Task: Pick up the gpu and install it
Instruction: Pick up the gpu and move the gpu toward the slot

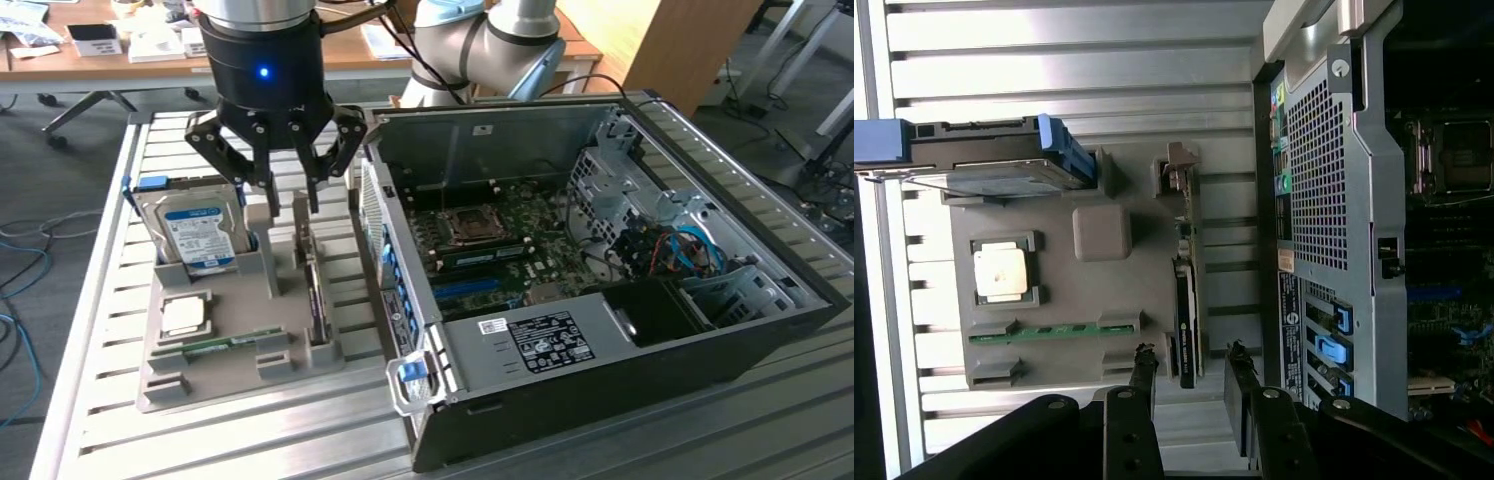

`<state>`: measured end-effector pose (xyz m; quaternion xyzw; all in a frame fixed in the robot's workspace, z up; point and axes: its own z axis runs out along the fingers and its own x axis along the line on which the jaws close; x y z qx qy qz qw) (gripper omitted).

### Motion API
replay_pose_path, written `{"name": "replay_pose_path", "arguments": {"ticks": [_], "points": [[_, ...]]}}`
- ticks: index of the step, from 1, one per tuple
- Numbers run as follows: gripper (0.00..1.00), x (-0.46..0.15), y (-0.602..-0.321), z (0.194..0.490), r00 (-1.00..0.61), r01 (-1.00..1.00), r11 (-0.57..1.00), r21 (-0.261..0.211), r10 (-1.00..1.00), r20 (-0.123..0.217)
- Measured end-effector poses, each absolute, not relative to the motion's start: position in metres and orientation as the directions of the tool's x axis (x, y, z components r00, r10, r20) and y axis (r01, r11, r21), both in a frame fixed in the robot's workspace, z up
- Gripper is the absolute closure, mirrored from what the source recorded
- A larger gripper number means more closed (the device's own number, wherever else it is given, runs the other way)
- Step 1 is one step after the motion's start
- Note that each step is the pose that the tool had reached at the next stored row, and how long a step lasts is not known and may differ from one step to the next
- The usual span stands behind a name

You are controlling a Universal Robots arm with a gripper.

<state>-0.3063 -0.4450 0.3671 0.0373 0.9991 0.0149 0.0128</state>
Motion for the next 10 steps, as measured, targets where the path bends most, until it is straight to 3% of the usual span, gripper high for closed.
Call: {"name": "replay_pose_path", "arguments": {"ticks": [10], "points": [[0.58, -0.3063, -0.4450, 0.3567, -0.997, 0.074, 0.997, 0.031, 0.075, -0.024]]}}
